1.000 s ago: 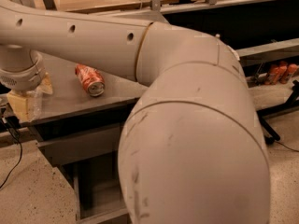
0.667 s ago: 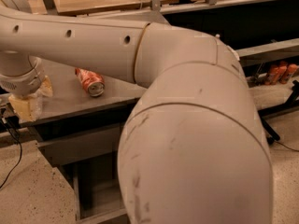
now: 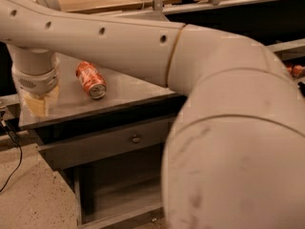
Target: Place water bottle into middle drawer
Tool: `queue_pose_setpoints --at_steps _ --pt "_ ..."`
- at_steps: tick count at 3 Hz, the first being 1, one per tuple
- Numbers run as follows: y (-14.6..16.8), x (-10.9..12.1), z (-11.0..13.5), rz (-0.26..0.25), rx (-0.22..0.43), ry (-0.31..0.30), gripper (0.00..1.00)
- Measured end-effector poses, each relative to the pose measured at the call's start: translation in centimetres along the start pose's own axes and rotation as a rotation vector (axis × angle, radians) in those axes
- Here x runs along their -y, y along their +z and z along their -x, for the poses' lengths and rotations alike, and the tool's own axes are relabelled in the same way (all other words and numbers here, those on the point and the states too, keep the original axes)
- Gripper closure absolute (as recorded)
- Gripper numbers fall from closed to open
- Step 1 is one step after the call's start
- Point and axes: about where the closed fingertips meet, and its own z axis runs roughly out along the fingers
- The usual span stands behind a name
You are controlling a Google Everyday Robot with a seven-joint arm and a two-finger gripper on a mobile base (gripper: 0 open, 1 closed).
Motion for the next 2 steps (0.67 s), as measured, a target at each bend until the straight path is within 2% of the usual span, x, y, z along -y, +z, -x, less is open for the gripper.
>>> queue_pose_setpoints --at_steps 1,2 --pt "-3.9 2.7 -3.9 -0.039 0.147 0.020 1.00" --pt "-8.9 5.4 -12.2 -0.094 0.272 0.069 1.00"
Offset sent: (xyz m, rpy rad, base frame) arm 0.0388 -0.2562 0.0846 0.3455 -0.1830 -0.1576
